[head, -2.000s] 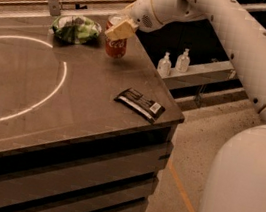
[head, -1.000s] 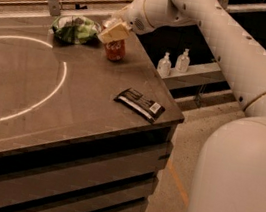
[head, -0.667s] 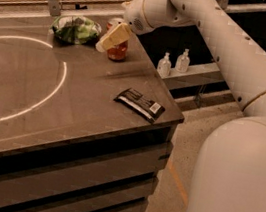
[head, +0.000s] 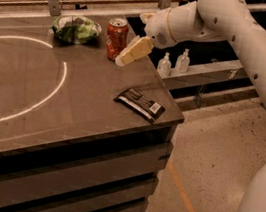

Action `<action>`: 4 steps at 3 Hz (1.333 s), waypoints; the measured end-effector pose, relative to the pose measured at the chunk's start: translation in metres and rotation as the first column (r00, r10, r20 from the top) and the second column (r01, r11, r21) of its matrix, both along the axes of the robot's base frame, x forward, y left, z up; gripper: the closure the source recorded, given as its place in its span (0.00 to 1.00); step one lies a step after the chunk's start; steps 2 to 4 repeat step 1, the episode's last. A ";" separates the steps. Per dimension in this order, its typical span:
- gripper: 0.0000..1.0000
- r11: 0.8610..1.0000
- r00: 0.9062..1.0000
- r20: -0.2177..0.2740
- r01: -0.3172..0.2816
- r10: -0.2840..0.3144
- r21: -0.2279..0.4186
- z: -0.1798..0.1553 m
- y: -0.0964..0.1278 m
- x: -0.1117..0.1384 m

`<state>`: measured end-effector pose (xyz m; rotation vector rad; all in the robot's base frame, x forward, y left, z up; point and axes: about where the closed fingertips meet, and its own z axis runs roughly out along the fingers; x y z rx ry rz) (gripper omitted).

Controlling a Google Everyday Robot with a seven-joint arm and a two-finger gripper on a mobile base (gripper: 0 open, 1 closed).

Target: Move coke can near green jalapeno chip bag

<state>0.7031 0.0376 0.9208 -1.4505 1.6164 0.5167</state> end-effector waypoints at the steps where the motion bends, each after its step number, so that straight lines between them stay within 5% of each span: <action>1: 0.00 1.000 1.000 0.000 0.000 0.000 0.000 0.000 0.000 0.000; 4: 0.00 1.000 1.000 0.000 0.000 0.000 0.000 0.000 0.000 0.000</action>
Offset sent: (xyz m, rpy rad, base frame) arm 0.0000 0.0000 0.0000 0.0000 0.0000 0.0000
